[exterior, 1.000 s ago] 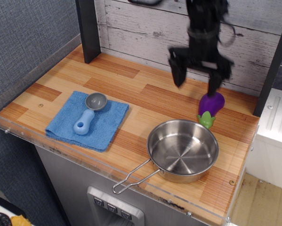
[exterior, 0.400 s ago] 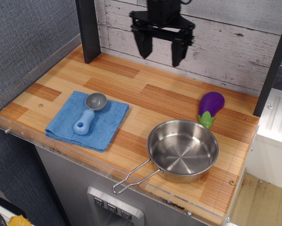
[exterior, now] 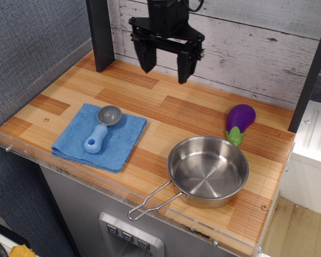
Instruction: PICK UP THE EGGPLANT AND PUT ANOTHER SIDE OF THE TABLE
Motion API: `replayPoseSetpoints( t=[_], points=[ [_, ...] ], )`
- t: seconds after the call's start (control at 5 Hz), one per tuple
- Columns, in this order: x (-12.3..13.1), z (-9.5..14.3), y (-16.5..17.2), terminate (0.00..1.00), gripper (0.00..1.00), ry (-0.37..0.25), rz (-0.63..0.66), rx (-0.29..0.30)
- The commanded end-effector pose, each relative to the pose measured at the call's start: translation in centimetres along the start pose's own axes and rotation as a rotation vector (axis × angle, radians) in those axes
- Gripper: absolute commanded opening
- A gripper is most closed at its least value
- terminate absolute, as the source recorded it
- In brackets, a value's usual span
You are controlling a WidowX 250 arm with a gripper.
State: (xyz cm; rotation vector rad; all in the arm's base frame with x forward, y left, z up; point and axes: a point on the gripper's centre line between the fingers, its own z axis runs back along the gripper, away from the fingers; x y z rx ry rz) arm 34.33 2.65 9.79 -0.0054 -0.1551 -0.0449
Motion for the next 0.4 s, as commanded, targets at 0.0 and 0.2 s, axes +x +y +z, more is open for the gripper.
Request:
replayPoseSetpoints(
  t=[0.0, 0.2],
  points=[
    [-0.81, 2.47, 0.97, 0.0, 1.0, -0.072, 0.031, 0.049],
    [-0.81, 2.47, 0.97, 1.0, 1.0, -0.072, 0.031, 0.049]
  ],
)
